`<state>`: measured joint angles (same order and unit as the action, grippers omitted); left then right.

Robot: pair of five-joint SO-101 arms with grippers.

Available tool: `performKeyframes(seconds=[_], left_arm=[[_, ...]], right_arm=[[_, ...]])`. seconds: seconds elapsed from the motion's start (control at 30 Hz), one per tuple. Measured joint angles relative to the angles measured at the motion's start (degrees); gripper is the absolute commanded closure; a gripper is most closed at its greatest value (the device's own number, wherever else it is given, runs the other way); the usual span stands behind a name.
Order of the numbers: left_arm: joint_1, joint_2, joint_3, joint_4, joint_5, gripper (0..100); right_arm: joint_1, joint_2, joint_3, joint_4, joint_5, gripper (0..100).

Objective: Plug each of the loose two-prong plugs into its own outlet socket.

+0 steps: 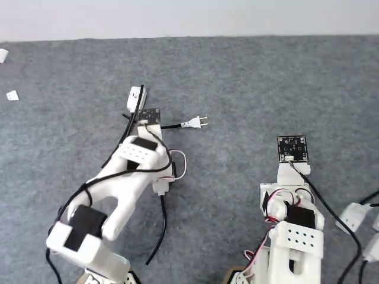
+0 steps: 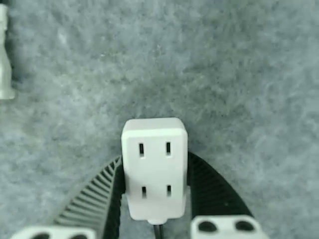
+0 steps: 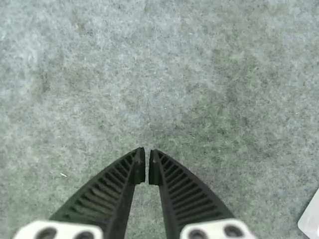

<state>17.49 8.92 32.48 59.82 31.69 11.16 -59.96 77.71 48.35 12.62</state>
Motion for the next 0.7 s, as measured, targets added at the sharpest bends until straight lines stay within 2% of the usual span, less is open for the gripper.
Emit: performKeyframes(seconds=[0.13, 0.23, 0.37, 0.7], left_arm=[[0.0, 0.6, -1.0, 0.4, -1.5, 94], [0.0, 0.4, -1.0, 0.4, -5.5, 81], [-0.6, 0.1, -0.4, 0.4, -4.3, 68], [-0.8, -2.2, 0.7, 2.1, -3.8, 67]], right_arm=[[0.0, 0.0, 0.0, 0.0, 0.0, 97.6], [0.0, 0.0, 0.0, 0.0, 0.0, 97.6], [0.0, 0.0, 0.0, 0.0, 0.0, 97.6], [0.0, 0.0, 0.0, 0.0, 0.0, 97.6]])
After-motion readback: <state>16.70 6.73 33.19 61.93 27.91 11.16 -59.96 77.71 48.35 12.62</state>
